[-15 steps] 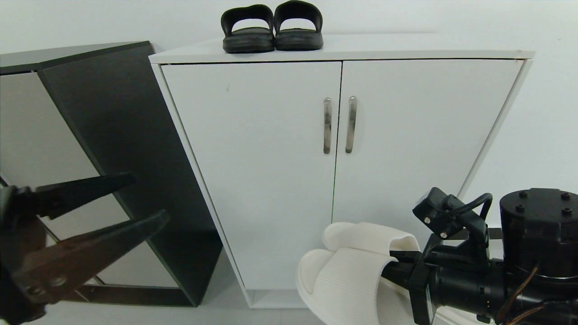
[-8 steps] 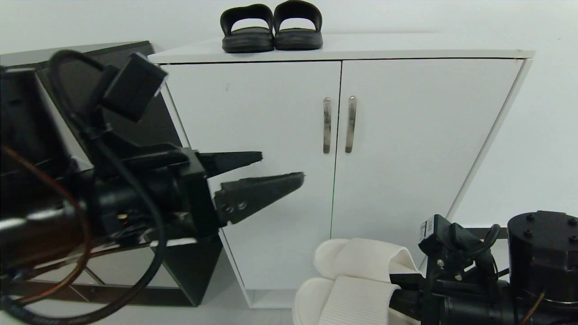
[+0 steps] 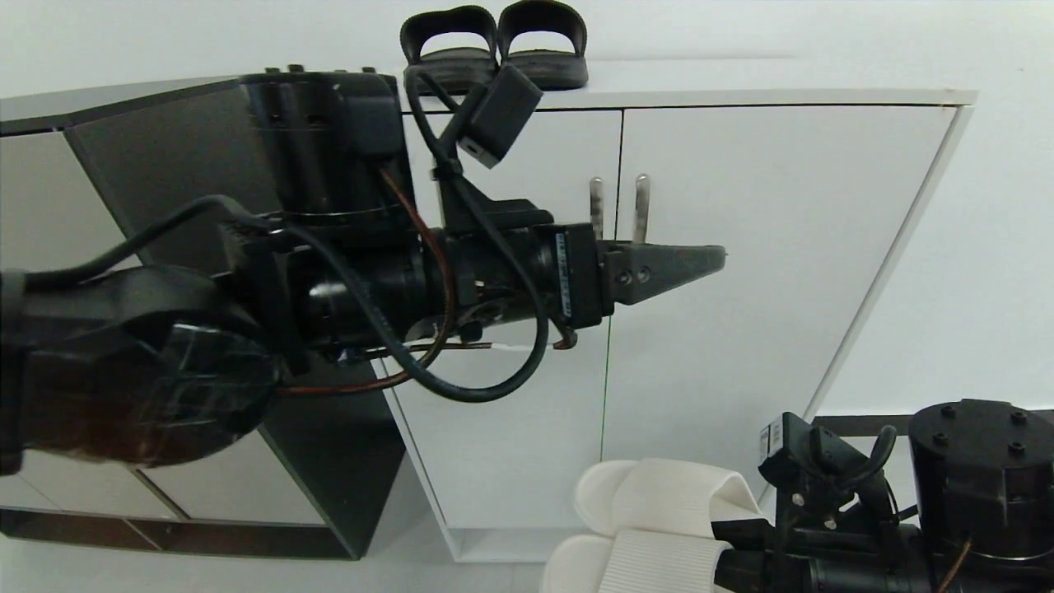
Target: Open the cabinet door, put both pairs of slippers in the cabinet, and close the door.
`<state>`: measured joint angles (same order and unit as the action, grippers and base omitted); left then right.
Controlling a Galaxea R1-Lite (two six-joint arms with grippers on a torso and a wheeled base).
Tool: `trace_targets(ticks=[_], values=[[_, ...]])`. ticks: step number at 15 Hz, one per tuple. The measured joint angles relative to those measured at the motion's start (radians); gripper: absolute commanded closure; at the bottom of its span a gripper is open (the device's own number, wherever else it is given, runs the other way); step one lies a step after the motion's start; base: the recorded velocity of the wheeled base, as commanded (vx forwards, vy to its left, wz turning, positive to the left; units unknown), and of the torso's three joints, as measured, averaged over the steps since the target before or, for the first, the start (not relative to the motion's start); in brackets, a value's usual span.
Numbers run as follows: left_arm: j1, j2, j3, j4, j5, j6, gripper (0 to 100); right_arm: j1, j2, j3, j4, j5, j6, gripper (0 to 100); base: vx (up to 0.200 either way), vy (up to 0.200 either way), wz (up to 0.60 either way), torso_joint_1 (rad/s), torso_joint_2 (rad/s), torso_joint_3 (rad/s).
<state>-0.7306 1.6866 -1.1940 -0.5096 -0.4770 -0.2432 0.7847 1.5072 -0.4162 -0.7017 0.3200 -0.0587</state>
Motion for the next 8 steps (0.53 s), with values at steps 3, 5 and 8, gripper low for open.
trace_targets(ticks=[3,5,8], values=[[-0.001,0.103,-0.126,0.004,0.058,-0.004,0,-0.004,0.002,0.003,0.001,-0.004,-0.010,100,0.000,0.000,0.00,0.000,0.00,0.000],[0.004,0.148,-0.172,0.005,0.081,0.002,0,-0.007,0.003,0.003,0.000,-0.003,-0.010,100,0.000,0.000,0.00,0.000,0.00,0.000],[0.009,0.171,-0.191,0.008,0.103,0.008,0,-0.011,0.003,0.003,0.000,-0.005,-0.010,100,0.000,0.000,0.00,0.000,0.00,0.000]])
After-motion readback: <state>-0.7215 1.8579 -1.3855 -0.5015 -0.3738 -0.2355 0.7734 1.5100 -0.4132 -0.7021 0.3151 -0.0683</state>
